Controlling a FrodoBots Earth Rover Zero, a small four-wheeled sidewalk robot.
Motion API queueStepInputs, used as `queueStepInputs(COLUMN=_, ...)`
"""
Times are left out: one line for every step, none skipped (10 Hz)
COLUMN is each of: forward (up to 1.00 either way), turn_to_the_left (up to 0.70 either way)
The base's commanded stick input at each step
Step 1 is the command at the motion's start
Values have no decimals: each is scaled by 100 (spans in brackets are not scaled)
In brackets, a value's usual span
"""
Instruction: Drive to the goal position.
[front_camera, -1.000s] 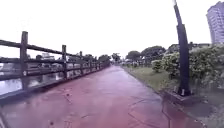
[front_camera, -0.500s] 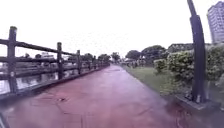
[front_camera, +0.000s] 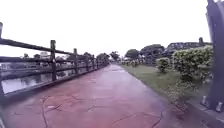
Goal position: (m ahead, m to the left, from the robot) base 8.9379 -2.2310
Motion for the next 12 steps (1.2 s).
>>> queueStepInputs(forward=70, turn_to_the_left=0)
queueStepInputs(forward=70, turn_to_the_left=0)
queueStepInputs(forward=70, turn_to_the_left=0)
queueStepInputs(forward=70, turn_to_the_left=0)
queueStepInputs(forward=70, turn_to_the_left=0)
queueStepInputs(forward=70, turn_to_the_left=0)
queueStepInputs(forward=70, turn_to_the_left=0)
queueStepInputs(forward=70, turn_to_the_left=0)
queueStepInputs(forward=70, turn_to_the_left=0)
queueStepInputs(forward=70, turn_to_the_left=0)
queueStepInputs(forward=70, turn_to_the_left=0)
queueStepInputs(forward=70, turn_to_the_left=0)
